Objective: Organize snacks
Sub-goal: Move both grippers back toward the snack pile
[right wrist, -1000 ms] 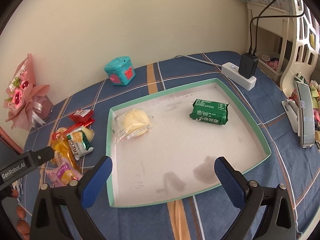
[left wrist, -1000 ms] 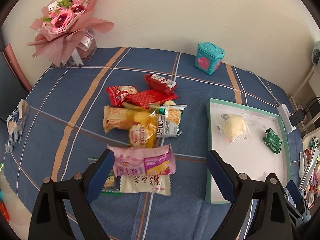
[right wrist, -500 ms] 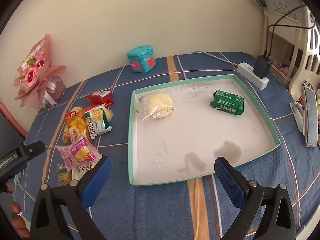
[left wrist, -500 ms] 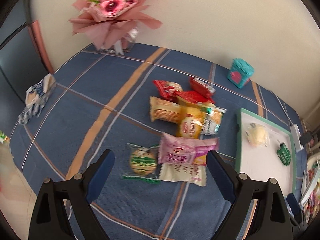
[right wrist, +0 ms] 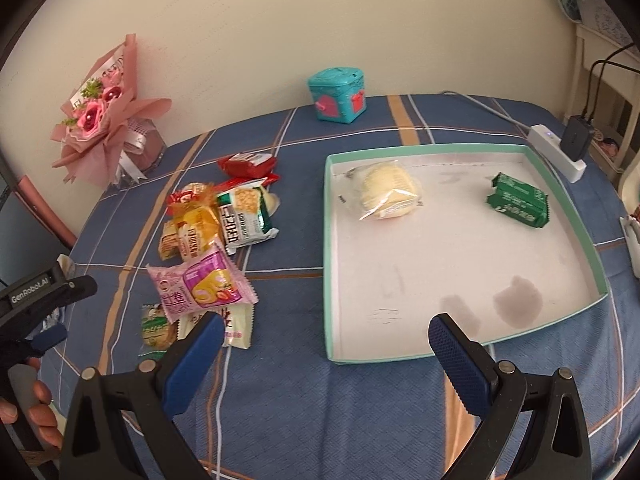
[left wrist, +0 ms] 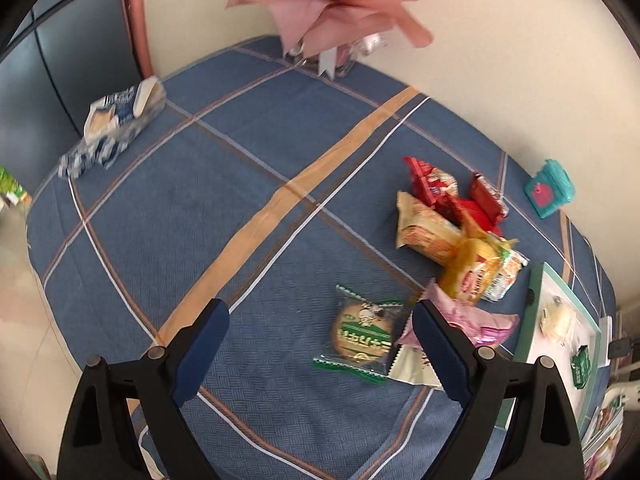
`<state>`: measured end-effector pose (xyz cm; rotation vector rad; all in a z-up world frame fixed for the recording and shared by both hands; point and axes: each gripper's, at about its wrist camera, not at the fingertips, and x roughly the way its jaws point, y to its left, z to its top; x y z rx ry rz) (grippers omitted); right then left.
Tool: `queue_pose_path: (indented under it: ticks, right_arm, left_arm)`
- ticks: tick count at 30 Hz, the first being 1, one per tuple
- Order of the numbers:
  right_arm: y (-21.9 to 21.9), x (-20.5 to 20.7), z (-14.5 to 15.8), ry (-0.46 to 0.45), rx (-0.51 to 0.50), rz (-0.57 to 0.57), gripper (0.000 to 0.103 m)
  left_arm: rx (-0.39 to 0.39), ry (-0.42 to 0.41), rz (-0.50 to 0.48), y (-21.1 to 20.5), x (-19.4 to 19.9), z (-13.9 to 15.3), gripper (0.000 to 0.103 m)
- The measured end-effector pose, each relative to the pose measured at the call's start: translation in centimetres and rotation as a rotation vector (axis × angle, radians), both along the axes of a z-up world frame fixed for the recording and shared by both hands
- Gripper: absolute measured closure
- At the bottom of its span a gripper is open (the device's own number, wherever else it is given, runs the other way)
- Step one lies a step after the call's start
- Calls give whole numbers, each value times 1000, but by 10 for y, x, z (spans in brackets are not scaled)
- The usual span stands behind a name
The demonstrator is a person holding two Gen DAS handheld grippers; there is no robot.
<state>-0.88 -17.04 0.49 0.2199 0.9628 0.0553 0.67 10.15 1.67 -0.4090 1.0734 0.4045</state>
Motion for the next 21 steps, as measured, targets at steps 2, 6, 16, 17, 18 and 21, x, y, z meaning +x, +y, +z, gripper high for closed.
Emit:
queue_pose_path:
  ticks: [2, 6, 16, 17, 18, 21]
  right_arm:
    - [8, 4, -3, 3, 14, 19, 0]
    - [27, 14, -8, 7, 38, 71, 0]
    - [79, 30, -23, 3, -4, 247, 0]
    - [83, 31, -25, 4, -12, 258, 0]
    - [87, 33, -28, 7, -20, 269, 0]
    - [98, 37, -31, 8, -37, 289, 0]
  left_arm:
    - [-7, 22, 13, 3, 3, -7, 10]
    - [-48, 70, 46, 14, 4, -23, 10]
    - [-125, 130, 82, 23, 7, -47, 10]
    - [-123, 130, 93, 24, 6, -47, 10]
    - [-122, 130, 103, 27, 6, -48, 10]
    - [-124, 131, 125, 35, 6, -51, 10]
